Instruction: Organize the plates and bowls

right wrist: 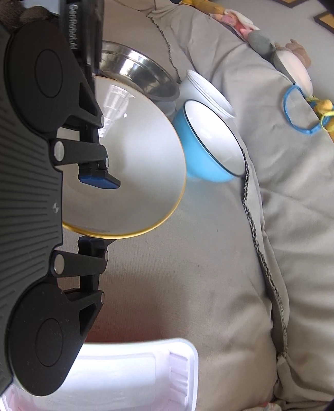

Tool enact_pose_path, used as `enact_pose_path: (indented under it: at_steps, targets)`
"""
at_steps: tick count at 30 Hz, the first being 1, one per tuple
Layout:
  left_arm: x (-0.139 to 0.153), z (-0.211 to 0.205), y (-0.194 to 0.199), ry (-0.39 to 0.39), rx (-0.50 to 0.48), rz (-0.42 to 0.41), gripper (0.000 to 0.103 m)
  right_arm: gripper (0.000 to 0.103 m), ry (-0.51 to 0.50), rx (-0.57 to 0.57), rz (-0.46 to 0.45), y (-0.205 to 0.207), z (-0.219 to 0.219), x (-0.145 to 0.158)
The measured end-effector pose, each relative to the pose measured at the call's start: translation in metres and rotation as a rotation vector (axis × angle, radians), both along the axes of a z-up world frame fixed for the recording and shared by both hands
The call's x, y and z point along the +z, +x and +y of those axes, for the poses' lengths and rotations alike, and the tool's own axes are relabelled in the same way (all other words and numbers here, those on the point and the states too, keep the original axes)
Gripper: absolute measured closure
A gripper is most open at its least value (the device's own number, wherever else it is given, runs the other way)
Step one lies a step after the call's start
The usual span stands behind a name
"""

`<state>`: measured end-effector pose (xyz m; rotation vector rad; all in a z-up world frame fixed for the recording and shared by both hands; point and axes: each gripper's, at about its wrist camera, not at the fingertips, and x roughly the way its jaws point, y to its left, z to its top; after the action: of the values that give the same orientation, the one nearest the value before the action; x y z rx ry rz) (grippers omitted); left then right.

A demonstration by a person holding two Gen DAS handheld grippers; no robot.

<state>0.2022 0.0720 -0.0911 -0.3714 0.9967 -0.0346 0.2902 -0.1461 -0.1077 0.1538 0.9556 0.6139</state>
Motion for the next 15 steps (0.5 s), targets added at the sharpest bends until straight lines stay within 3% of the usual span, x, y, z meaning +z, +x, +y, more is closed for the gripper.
enact_pose_path:
  at_steps: [6,15]
  targets:
    - [-0.005,-0.003,0.002,0.055,0.034,0.032,0.075,0.067,0.008,0.03,0.006,-0.001,0.001,0.0]
    - [0.001,0.007,-0.006,0.002,0.075,0.006,0.077,0.067,0.001,0.002,0.024,0.003,-0.001,-0.004]
